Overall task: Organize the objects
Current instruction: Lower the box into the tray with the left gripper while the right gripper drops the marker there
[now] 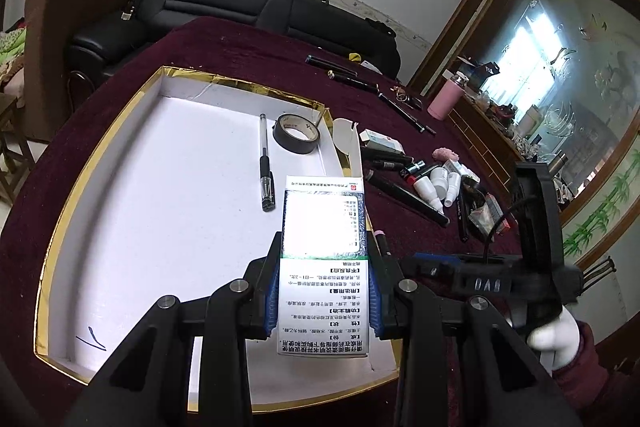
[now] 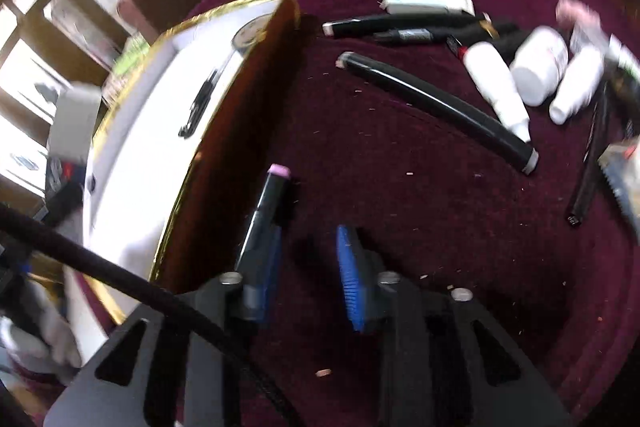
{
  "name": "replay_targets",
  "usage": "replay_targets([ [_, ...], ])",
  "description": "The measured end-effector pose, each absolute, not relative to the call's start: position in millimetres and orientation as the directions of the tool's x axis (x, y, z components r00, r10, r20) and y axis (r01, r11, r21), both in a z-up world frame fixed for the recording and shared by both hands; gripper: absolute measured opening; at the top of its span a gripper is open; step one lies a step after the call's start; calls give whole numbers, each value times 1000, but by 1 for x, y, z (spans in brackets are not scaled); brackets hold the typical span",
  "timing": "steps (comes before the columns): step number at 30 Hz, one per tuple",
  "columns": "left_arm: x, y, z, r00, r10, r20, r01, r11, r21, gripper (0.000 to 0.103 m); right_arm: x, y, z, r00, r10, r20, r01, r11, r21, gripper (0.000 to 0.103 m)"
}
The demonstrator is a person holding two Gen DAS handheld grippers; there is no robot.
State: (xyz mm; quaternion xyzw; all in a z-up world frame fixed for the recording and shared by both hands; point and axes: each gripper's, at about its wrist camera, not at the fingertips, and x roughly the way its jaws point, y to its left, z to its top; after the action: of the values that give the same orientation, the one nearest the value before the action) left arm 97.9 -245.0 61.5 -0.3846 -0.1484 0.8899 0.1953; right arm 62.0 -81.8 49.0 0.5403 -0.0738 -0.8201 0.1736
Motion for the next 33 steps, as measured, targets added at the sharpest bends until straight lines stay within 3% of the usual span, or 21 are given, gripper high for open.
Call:
replay_targets([
  [7, 103, -254, 62, -637, 466, -614, -233, -875, -424, 30, 64, -97, 52, -339, -409, -847, 180, -912, 368, 39],
  [9, 103, -256, 62, -640, 470, -608, -234, -873, -429, 30, 64, -110, 47, -341, -367, -865, 199, -928, 316, 40],
  [13, 103, -256, 56, -633, 484, -605, -236, -864, -445, 30, 71, -146, 43, -439, -206, -874, 306, -949, 70, 41],
  [16, 105, -259, 55, -632, 485, -604, -230, -862, -452, 30, 71, -149, 43, -440, -229, -868, 332, -940, 80, 22],
  [18, 106, -263, 56, -635, 482, -604, -227, -863, -450, 30, 74, -133, 44, -420, -288, -861, 349, -927, 139, 14],
  [25, 107, -274, 57, -644, 465, -607, -202, -869, -451, 30, 72, -88, 39, -349, -475, -808, 303, -873, 382, 13],
  [29, 105, -272, 60, -643, 463, -610, -204, -871, -447, 30, 59, -56, 45, -341, -592, -730, 250, -806, 536, 13],
  [33, 96, -269, 65, -641, 455, -619, -209, -878, -430, 30, 48, -41, 61, -372, -646, -667, 250, -762, 598, 13],
])
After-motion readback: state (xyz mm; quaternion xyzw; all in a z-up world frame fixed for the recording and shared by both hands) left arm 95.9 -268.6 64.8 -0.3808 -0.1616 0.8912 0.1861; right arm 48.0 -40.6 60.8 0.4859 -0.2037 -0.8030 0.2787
